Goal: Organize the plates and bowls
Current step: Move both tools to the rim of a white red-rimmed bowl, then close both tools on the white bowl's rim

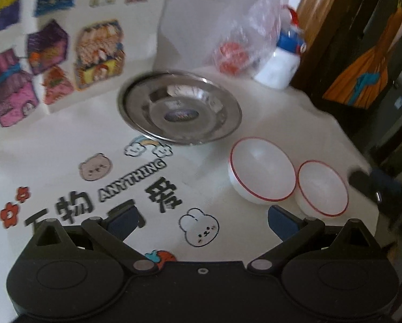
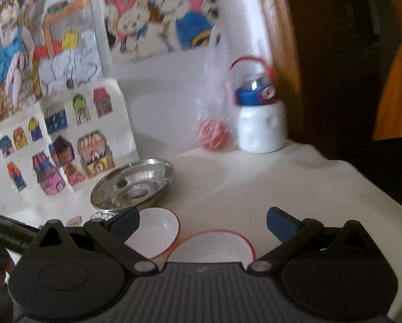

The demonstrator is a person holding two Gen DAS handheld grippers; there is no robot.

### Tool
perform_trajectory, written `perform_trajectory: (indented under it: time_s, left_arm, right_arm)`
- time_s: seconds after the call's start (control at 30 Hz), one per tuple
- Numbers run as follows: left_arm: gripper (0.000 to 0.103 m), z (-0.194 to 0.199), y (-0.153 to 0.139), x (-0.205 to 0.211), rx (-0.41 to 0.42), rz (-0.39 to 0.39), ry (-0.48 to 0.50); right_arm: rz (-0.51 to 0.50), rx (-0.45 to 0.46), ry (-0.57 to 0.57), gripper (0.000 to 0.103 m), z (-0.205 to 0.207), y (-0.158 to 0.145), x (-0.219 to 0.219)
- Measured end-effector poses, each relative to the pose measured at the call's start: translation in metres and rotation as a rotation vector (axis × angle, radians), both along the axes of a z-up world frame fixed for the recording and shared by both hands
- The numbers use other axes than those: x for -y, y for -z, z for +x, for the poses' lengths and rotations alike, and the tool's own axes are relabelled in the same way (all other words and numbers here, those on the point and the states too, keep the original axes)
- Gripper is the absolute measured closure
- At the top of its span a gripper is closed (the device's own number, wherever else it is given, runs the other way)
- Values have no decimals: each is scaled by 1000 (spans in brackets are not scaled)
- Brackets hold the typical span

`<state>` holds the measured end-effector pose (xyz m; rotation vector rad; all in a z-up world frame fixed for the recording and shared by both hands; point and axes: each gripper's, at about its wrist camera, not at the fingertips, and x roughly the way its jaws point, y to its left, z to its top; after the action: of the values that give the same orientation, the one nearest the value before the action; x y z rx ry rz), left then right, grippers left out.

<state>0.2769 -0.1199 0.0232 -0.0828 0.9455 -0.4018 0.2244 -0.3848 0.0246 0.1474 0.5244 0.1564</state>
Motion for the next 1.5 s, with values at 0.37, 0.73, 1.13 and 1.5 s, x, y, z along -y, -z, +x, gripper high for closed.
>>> perform_trajectory:
  time_s: [0.37, 0.73, 1.13, 1.5]
  left_arm:
    - [1, 30, 14, 11, -52, -45, -68]
    - [20, 41, 20, 16, -98, -97, -79]
    - [51, 38, 19, 24, -90, -126, -21]
    - [78, 42, 21, 22, -115, -197, 27]
  right_arm:
    - [-50, -136, -143, 21, 66, 19, -3]
    - [-167, -202, -233, 43, 78, 24, -32]
    - [-200, -244, -253, 76, 83, 32, -49]
    - [-55, -248, -206, 90, 82, 32, -37]
